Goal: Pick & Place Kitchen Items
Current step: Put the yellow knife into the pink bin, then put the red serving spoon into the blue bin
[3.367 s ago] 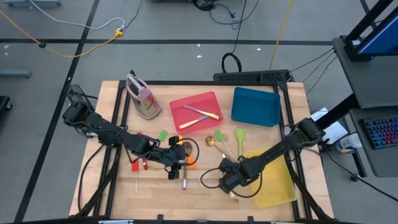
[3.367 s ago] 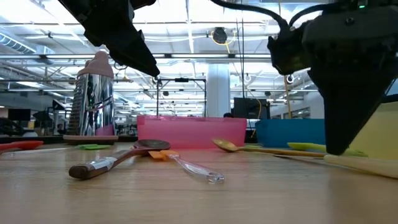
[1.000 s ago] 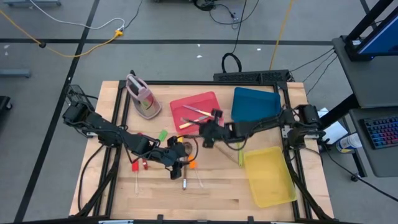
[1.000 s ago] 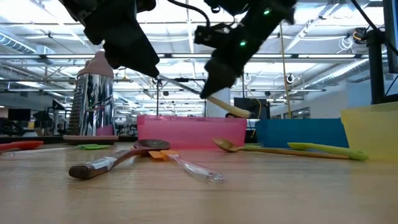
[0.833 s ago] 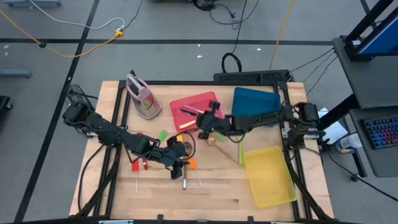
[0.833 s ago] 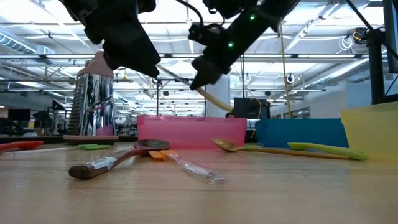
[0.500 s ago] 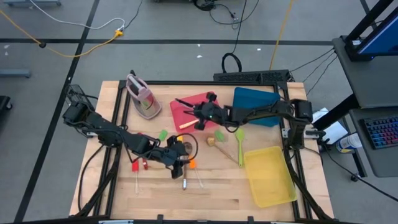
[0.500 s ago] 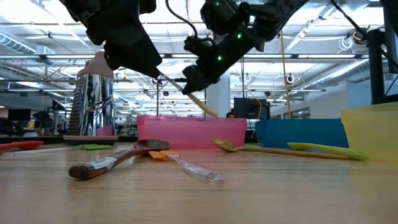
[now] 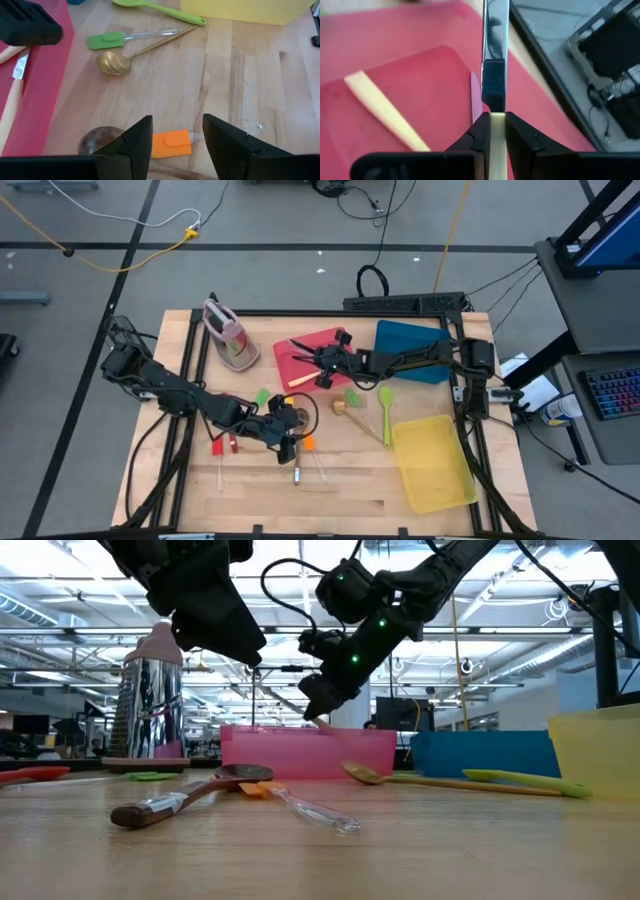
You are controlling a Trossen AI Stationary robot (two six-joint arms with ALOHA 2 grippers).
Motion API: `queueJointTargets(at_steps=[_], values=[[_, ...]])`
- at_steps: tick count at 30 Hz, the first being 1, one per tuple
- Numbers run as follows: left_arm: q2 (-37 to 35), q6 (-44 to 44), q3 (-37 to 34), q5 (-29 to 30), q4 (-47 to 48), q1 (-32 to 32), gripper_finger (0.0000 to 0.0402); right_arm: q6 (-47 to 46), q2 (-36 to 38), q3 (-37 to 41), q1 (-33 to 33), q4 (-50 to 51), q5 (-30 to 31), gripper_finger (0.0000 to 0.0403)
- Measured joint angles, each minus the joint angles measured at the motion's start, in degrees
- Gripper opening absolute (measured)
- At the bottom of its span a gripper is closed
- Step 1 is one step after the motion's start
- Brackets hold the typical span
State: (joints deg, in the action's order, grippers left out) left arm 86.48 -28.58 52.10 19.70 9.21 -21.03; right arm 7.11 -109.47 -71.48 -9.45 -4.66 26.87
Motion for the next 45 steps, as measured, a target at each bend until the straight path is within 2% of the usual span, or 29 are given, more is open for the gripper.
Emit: queueJointTargets(at_steps=[14,22,27,32,39,45], values=[[0.0,-0.1,0.0,0.0,0.0,0.0,0.0179,-3.5,-0.3,0.0,-0.4,6.4,-1.4,0.0032],[0.0,-0.2,0.0,0.0,0.0,-0.1,0.0179,-10.0,-0.3,0.0,-1.7,14.4,-3.1,0.0032],[0.0,-0.2,0.0,0.0,0.0,-0.1,0.0179,-11.1,-0.3,0.0,-2.5,14.8,-3.5,0.0032],[0.0,-0.2,0.0,0.0,0.0,-0.1,0.0179,-11.1,-0.3,0.0,-3.3,14.8,-6.8,0.0033],[0.0,-0.2,0.0,0.0,0.0,-0.1,0.0179,-11.0,-0.3,0.0,-4.8,14.8,-13.7,0.0060],[0.0,-0.2,0.0,0.0,0.0,-0.1,0.0179,-11.0,-0.4,0.0,-4.9,14.1,-13.6,0.0079]])
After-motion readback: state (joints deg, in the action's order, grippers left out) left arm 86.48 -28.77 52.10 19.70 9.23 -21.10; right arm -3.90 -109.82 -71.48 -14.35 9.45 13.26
